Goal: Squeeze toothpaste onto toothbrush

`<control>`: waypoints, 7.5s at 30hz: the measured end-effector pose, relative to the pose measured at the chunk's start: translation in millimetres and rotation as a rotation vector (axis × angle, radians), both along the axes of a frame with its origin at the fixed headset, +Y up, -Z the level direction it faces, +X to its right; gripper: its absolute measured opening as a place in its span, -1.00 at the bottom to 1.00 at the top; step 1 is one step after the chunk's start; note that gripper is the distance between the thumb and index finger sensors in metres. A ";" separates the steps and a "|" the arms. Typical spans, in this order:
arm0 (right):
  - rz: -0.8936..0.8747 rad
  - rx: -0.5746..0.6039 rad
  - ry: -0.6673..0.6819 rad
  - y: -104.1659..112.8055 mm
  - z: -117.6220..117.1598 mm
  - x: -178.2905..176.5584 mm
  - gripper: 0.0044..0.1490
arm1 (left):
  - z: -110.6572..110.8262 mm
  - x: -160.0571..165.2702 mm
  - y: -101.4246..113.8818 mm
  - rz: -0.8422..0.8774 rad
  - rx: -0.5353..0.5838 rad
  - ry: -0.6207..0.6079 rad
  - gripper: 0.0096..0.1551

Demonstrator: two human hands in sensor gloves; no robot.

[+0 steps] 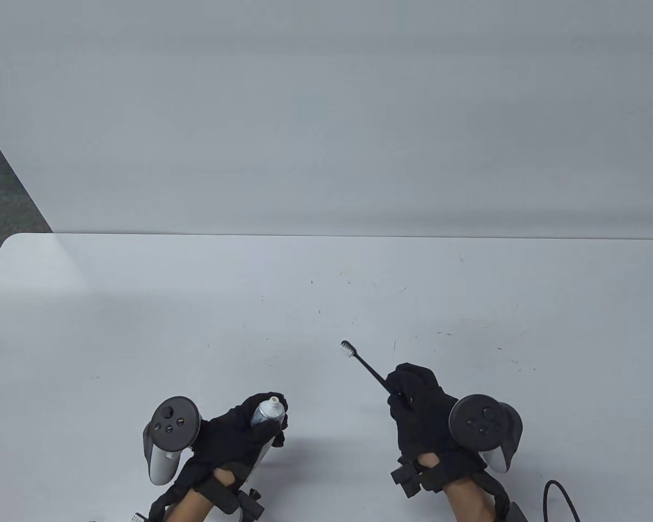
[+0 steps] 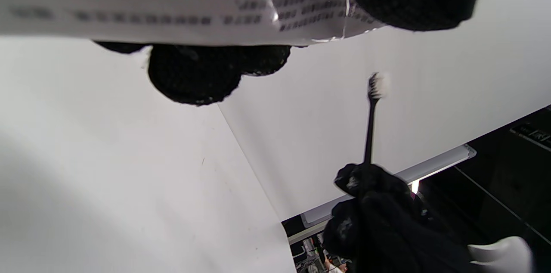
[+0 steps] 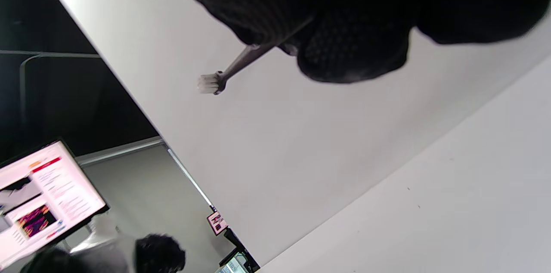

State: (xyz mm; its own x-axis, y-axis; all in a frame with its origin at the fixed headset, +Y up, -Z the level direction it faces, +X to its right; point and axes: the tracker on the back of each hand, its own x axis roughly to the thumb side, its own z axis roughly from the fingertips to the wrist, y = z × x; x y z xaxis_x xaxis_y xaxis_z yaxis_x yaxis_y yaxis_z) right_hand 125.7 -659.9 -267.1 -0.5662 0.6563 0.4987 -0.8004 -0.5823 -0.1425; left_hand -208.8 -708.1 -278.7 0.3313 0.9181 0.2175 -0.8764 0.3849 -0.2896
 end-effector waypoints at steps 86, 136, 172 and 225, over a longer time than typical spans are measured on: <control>-0.054 -0.480 -0.450 -68.9 -33.7 69.4 -0.42 | 13.7 1.9 11.0 -0.346 0.052 0.227 -0.15; 0.413 -0.228 -0.604 -44.1 -22.7 44.6 -0.23 | 24.4 -5.9 23.2 0.080 0.143 0.159 -0.17; -0.491 -0.493 0.458 -49.2 -3.8 -54.0 -0.22 | 12.5 -40.5 49.0 -0.046 0.271 0.212 -0.17; 0.139 -0.222 0.201 -35.0 18.2 -61.4 -0.27 | 5.1 -62.0 37.3 0.030 0.102 0.230 -0.48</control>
